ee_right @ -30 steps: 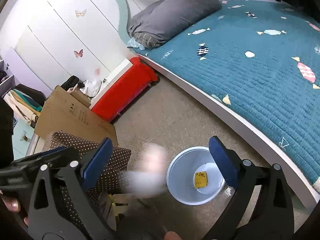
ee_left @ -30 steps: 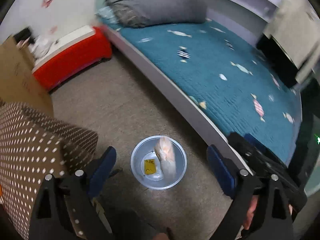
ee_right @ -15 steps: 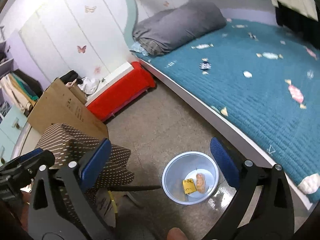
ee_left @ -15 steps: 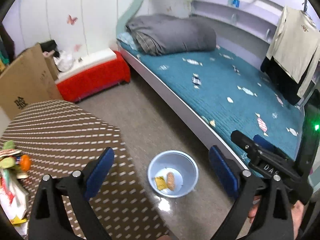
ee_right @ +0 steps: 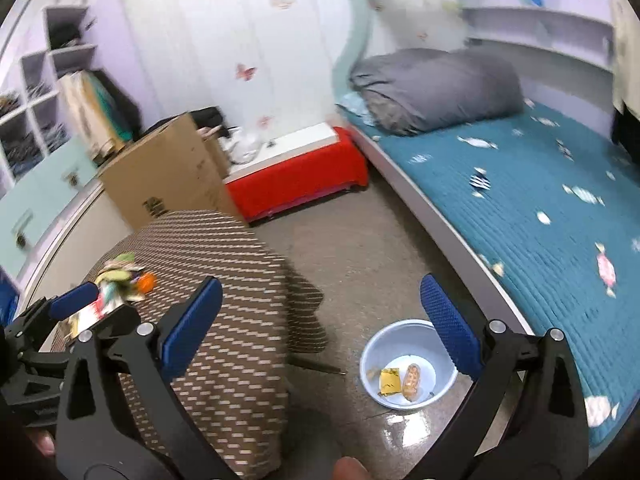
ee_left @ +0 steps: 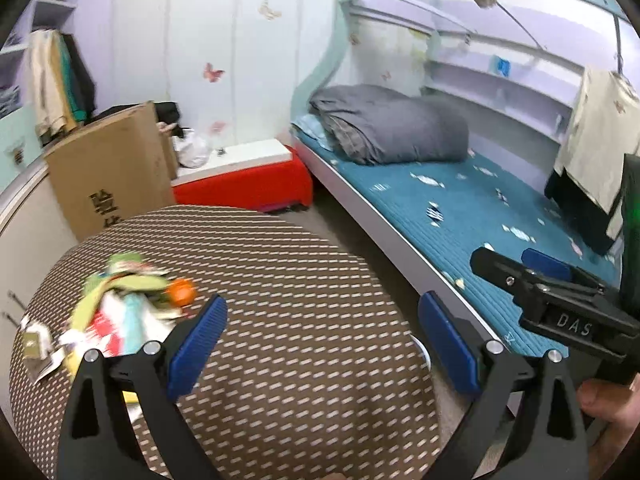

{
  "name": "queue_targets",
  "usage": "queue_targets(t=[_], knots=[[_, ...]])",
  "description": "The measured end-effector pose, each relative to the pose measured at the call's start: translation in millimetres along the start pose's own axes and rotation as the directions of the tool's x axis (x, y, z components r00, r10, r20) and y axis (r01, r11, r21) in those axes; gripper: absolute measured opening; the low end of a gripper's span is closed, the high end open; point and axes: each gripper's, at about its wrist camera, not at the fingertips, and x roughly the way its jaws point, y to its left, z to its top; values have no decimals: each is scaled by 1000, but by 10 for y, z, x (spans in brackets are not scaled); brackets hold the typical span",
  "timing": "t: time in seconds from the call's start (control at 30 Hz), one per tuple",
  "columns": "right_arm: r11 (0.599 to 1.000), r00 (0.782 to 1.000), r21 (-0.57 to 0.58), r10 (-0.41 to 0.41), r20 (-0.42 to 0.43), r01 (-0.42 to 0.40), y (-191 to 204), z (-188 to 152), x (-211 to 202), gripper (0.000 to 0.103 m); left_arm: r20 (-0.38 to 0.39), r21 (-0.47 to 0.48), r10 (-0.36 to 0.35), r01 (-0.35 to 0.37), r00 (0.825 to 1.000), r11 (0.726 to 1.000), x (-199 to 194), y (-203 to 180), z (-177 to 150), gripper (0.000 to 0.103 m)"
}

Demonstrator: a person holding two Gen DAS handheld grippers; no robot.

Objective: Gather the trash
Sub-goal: 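Return both tools to the table toward the remaining trash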

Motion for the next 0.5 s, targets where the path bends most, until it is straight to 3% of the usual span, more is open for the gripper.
queue_targets(t=[0.33, 0.5], knots=[[965, 983, -195, 162, -86, -176, 1183, -112, 163, 97, 41, -137, 168, -161, 985, 977, -523, 1022, -379, 95], [934, 967, -258, 218, -132, -246, 1673, -258, 290, 97, 18, -236, 266, -254, 964, 938, -730, 1612, -655, 94]])
